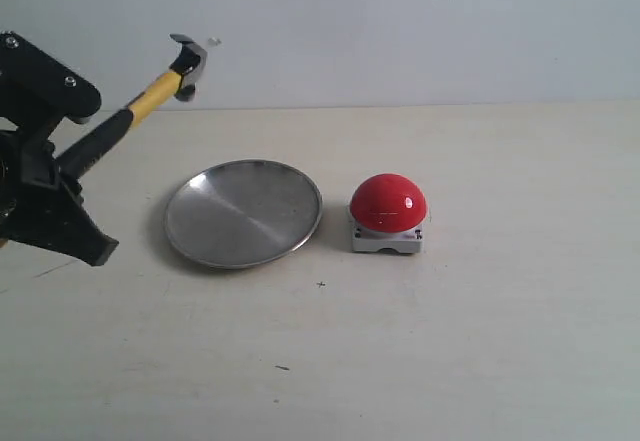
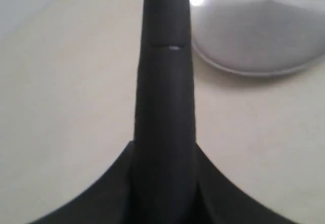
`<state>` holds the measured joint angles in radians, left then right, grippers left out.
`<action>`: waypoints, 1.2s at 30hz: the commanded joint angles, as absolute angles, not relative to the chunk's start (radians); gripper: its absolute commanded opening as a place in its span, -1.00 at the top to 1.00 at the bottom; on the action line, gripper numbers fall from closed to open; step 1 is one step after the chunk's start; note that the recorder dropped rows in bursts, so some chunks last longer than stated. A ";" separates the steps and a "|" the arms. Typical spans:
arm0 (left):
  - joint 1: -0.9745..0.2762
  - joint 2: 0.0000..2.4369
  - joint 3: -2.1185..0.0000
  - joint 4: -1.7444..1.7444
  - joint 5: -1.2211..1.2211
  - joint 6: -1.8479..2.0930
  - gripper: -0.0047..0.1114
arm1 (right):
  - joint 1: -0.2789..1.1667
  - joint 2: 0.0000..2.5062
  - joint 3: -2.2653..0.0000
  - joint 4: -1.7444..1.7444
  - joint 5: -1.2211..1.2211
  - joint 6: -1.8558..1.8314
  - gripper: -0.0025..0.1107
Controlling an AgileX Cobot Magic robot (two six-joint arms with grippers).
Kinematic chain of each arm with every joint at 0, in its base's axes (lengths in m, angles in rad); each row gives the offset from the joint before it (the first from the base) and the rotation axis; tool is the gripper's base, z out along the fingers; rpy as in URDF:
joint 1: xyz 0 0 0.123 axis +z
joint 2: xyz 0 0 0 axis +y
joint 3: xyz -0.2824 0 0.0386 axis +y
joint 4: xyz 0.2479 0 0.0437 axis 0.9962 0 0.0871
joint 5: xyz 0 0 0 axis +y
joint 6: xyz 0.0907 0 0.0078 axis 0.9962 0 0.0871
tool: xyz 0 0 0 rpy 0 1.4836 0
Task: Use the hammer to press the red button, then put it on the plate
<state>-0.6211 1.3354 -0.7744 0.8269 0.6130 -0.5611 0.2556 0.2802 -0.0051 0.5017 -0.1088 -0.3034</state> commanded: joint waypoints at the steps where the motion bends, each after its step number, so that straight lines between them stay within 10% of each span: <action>1: -0.627 1.323 -0.860 0.267 0.585 -0.195 0.92 | 0.256 0.275 0.000 0.498 -0.086 -0.305 0.96; 36: -0.792 1.597 -0.965 -0.071 0.303 -0.025 0.92 | 0.256 0.275 0.000 0.496 -0.056 -0.313 0.96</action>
<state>-0.7885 1.5944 -0.9502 -0.0638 0.3718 -0.0183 0.2556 0.2802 -0.0051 0.5017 -0.0587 -0.3045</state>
